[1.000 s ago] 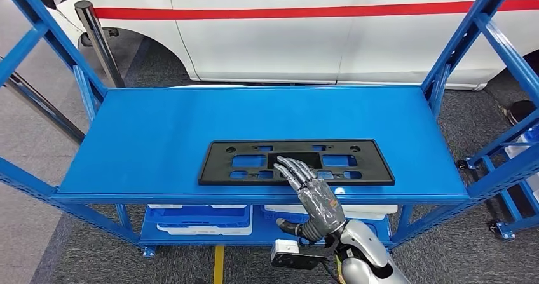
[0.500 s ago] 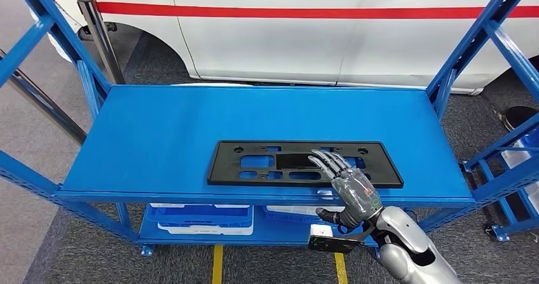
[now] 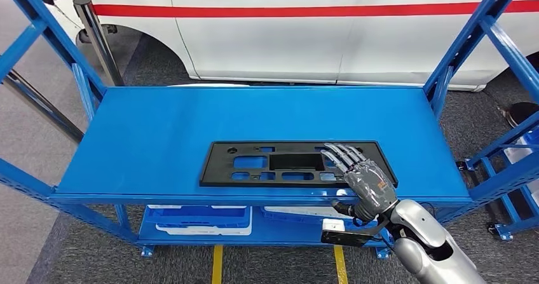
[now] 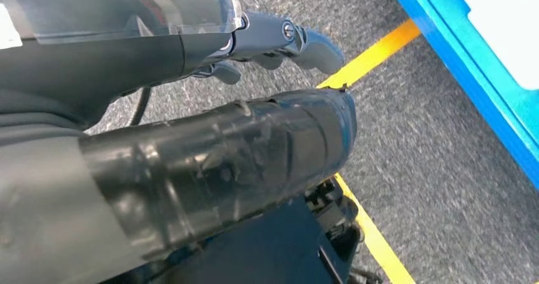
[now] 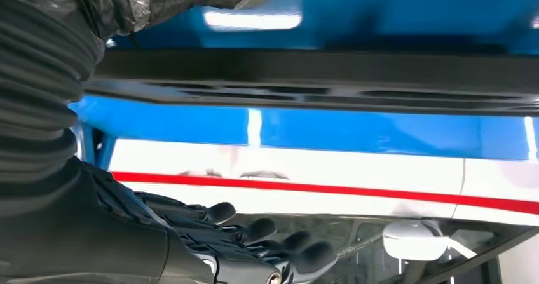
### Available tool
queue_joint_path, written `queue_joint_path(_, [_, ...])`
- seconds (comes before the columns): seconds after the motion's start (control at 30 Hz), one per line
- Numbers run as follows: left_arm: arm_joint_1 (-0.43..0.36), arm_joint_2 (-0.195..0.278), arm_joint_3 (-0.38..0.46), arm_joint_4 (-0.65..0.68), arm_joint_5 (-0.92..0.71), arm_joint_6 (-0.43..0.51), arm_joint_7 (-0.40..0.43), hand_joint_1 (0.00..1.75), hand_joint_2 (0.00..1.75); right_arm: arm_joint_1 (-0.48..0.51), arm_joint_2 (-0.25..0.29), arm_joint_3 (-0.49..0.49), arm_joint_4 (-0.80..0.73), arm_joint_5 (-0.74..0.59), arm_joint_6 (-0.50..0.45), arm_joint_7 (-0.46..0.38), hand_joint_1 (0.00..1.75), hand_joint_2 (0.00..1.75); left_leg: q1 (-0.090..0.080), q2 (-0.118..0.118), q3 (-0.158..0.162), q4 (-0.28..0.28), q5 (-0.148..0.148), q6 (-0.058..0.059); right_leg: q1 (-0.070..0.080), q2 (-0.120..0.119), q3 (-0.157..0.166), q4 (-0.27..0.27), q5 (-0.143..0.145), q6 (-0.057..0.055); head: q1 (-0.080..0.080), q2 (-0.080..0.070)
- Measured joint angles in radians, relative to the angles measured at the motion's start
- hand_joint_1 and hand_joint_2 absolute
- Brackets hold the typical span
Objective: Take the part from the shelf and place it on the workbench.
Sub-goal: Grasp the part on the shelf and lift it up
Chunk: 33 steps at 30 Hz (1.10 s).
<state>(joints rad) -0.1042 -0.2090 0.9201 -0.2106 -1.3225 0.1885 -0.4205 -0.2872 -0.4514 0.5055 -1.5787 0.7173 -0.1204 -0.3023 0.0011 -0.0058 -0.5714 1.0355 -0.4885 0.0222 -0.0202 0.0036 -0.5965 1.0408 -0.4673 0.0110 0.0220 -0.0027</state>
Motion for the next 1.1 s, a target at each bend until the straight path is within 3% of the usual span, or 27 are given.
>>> queue_joint_path(0.07, [0.0,0.0,-0.001,0.0,0.0,0.0,0.0,0.0,0.0,-0.002,-0.005,-0.004,-0.011,0.004,-0.006,0.005,0.0,1.75,0.002,0.0,-0.03,0.07,-0.044,-0.008,-0.001,-0.002,0.003,-0.003,0.001,-0.01,0.0,0.0])
queue_joint_path(0.13, [0.001,0.0,-0.003,0.0,0.0,-0.001,0.0,0.0,0.0,-0.003,-0.01,-0.01,-0.02,0.005,-0.013,0.008,0.0,1.75,0.003,0.0,-0.091,0.202,-0.103,-0.012,0.001,-0.004,0.003,-0.003,0.0,-0.016,0.0,0.0])
queue_joint_path(0.17, [0.001,0.0,-0.004,0.0,0.0,-0.002,0.0,0.0,0.0,-0.003,-0.013,-0.012,-0.022,0.005,-0.014,0.01,0.0,1.75,0.003,0.001,-0.118,0.254,-0.117,-0.012,0.003,-0.004,0.003,-0.002,-0.001,-0.017,0.0,0.0])
queue_joint_path(0.2, [0.002,0.0,-0.005,0.0,0.0,-0.002,0.0,0.0,0.0,-0.002,-0.017,-0.014,-0.024,0.007,-0.014,0.012,0.0,1.75,0.003,0.001,-0.129,0.273,-0.112,-0.011,0.004,-0.004,0.004,-0.002,-0.002,-0.018,0.0,0.0])
queue_joint_path(0.23, [0.003,0.0,-0.005,0.0,0.0,-0.003,0.0,0.0,0.0,-0.001,-0.021,-0.017,-0.025,0.01,-0.013,0.016,0.0,1.75,0.003,0.001,-0.122,0.252,-0.088,-0.008,0.005,-0.004,0.006,-0.002,-0.002,-0.019,0.0,0.0])
queue_joint_path(0.33, [0.001,0.0,-0.007,0.0,-0.001,-0.003,0.001,0.0,0.0,-0.001,-0.037,-0.028,-0.025,0.027,-0.007,0.029,0.0,1.75,0.0,0.0,-0.041,0.066,0.009,0.008,0.008,-0.002,0.012,-0.001,-0.006,-0.017,0.0,0.0])
queue_joint_path(0.4, [-0.001,0.0,-0.009,0.0,-0.003,-0.004,0.001,0.0,0.0,-0.002,-0.049,-0.032,-0.022,0.036,0.002,0.033,0.0,1.75,-0.004,0.0,-0.014,0.004,0.02,0.013,0.01,-0.002,0.011,-0.001,-0.006,-0.009,0.0,0.0])
queue_joint_path(0.5, [-0.002,0.0,-0.014,0.0,-0.009,-0.007,0.002,0.0,0.0,-0.008,-0.061,-0.034,-0.011,0.041,0.014,0.031,0.0,1.75,-0.004,0.0,-0.009,-0.014,0.026,0.024,0.007,-0.003,0.006,0.002,-0.009,0.007,0.0,0.0])
queue_joint_path(0.57, [-0.004,0.0,-0.018,0.0,-0.012,-0.011,0.003,0.0,0.0,-0.021,-0.067,-0.035,0.001,0.04,0.03,0.024,0.0,1.75,0.0,0.001,-0.004,-0.026,0.034,0.035,0.005,-0.003,-0.02,0.06,-0.047,0.015,0.001,0.0])
queue_joint_path(0.63, [-0.007,0.0,-0.021,0.0,-0.014,-0.016,0.005,0.0,0.0,-0.036,-0.072,-0.033,0.017,0.028,0.058,0.013,0.0,1.75,-0.002,0.003,-0.003,-0.028,0.035,0.039,0.003,-0.003,-0.077,0.182,-0.107,0.02,0.001,0.0])
queue_joint_path(0.7, [-0.007,0.0,-0.023,0.0,-0.016,-0.017,0.009,0.0,0.0,-0.045,-0.075,-0.028,0.033,0.001,0.093,-0.003,0.0,1.75,-0.003,0.002,-0.004,-0.026,0.035,0.04,0.001,-0.003,-0.119,0.265,-0.127,0.024,0.001,0.0])
queue_joint_path(0.73, [-0.007,0.0,-0.023,0.0,-0.018,-0.018,0.011,0.0,0.0,-0.049,-0.076,-0.025,0.039,-0.014,0.111,-0.013,0.0,1.75,-0.002,0.002,-0.004,-0.024,0.034,0.039,-0.001,-0.003,-0.118,0.259,-0.109,0.026,0.001,0.0])
queue_joint_path(0.77, [-0.007,0.0,-0.024,0.0,-0.02,-0.019,0.013,0.0,0.0,-0.056,-0.076,-0.021,0.045,-0.028,0.127,-0.021,0.0,1.75,-0.002,0.001,-0.003,-0.021,0.032,0.038,-0.003,-0.003,-0.098,0.215,-0.077,0.026,0.001,0.0])
queue_joint_path(0.83, [-0.009,-0.001,-0.028,0.0,-0.025,-0.021,0.016,0.0,0.0,-0.085,-0.074,-0.009,0.057,-0.049,0.16,-0.033,0.0,1.75,-0.004,0.0,-0.006,-0.011,0.025,0.031,-0.005,-0.003,-0.038,0.081,-0.014,0.026,0.001,0.0])
queue_joint_path(0.87, [-0.01,-0.001,-0.031,0.0,-0.028,-0.021,0.018,0.0,0.0,-0.102,-0.073,0.0,0.065,-0.055,0.174,-0.037,0.0,1.75,-0.006,0.0,-0.008,-0.007,0.023,0.026,-0.003,-0.003,-0.017,0.034,0.001,0.023,0.001,0.0])
queue_joint_path(0.9, [-0.012,-0.001,-0.034,0.0,-0.03,-0.022,0.019,0.0,0.0,-0.118,-0.071,0.008,0.072,-0.06,0.185,-0.041,0.0,1.75,-0.007,0.0,-0.011,-0.005,0.022,0.022,-0.001,-0.002,-0.007,0.009,0.004,0.021,0.001,0.0])
queue_joint_path(1.0, [-0.015,-0.001,-0.042,0.0,-0.034,-0.025,0.021,0.0,0.0,-0.154,-0.054,0.038,0.099,-0.077,0.208,-0.05,0.0,1.75,-0.007,-0.001,-0.015,-0.001,0.019,0.009,0.0,-0.002,-0.007,0.003,0.005,0.006,0.0,0.0])
queue_joint_path(1.07, [-0.018,-0.002,-0.047,0.0,-0.038,-0.028,0.024,0.0,0.0,-0.185,-0.03,0.058,0.119,-0.091,0.214,-0.057,0.0,1.75,-0.005,0.0,-0.037,0.049,-0.015,-0.001,-0.003,-0.002,-0.007,-0.001,0.009,-0.008,0.0,0.0])
queue_joint_path(1.1, [-0.019,-0.002,-0.049,0.0,-0.04,-0.029,0.026,0.0,0.0,-0.201,-0.015,0.069,0.131,-0.097,0.215,-0.06,0.0,1.75,-0.003,0.0,-0.061,0.101,-0.044,-0.006,-0.002,-0.003,-0.008,-0.002,0.01,-0.013,0.0,0.0])
